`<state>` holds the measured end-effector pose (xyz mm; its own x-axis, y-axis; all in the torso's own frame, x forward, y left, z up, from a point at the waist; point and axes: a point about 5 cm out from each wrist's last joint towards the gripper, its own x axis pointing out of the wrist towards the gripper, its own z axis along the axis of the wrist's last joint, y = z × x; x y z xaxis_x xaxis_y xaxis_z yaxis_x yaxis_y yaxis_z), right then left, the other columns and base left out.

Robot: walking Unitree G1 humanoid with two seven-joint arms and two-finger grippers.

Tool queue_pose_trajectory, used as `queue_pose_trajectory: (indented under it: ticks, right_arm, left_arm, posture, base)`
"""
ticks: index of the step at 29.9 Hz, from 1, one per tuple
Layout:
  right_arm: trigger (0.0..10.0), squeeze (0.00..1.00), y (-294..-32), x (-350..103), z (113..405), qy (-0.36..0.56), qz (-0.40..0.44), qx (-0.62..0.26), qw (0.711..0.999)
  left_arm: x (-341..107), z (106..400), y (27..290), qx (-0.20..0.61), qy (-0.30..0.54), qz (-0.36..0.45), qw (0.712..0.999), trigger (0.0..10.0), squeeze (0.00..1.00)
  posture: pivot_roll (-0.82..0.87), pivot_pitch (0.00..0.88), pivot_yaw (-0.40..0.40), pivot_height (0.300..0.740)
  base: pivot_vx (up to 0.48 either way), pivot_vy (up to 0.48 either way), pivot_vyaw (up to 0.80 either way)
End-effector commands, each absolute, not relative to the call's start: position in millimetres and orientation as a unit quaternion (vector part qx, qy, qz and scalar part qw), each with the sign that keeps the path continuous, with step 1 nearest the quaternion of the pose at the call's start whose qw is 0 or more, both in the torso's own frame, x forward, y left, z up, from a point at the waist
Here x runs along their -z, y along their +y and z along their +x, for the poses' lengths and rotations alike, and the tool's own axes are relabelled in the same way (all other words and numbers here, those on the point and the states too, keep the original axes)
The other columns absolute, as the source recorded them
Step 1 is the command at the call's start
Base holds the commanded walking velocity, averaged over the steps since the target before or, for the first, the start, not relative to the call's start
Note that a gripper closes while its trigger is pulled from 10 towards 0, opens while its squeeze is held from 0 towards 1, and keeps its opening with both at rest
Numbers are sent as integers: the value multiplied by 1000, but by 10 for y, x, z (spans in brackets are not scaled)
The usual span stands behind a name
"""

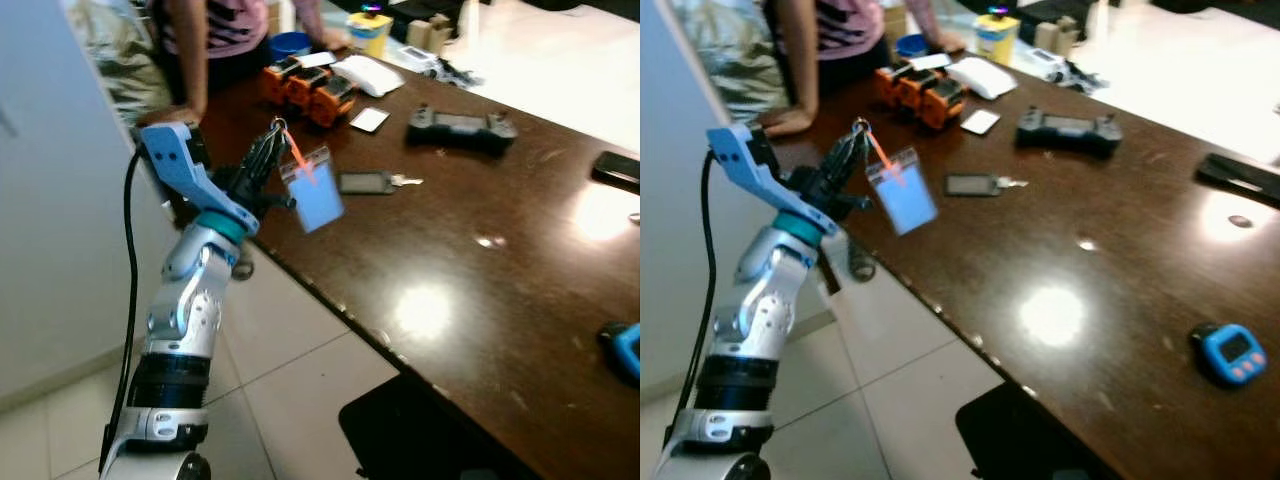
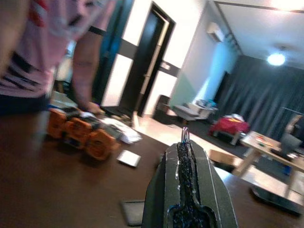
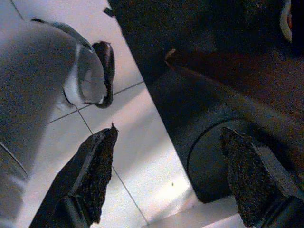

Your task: Hang keys on a hook

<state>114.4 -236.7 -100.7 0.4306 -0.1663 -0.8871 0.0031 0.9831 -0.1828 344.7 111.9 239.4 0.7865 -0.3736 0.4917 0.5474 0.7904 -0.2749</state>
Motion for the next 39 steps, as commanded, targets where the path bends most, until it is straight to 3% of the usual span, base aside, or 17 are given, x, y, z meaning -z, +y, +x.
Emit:
queue_pose_trajectory:
  ticks: [1,21,29,39]
  right_arm:
    - [10000,0,-2360,1034,1059,542,-65,57,836]
    - [10000,0,-2366,1039,1031,545,-68,53,834]
    - [10000,0,-2385,1031,1041,540,-66,63,837]
    - [10000,0,-2389,1024,1069,540,-71,59,836]
  left_arm:
    - [-2433,3457,1122,247,-212,-202,924,10000,0]
    - [-2385,3476,1014,236,-186,-195,933,10000,0]
    - [-2523,3480,1001,253,-219,-187,924,10000,0]
    - [-2637,3466,994,260,-241,-191,915,10000,0]
  posture:
    - [-95,49,101,740]
    - [-89,56,92,740]
    - [-87,56,86,740]
    - [-91,59,83,740]
  base:
    - [0,0,794]
    - [0,0,789]
    - [0,0,788]
    - [435,0,0]
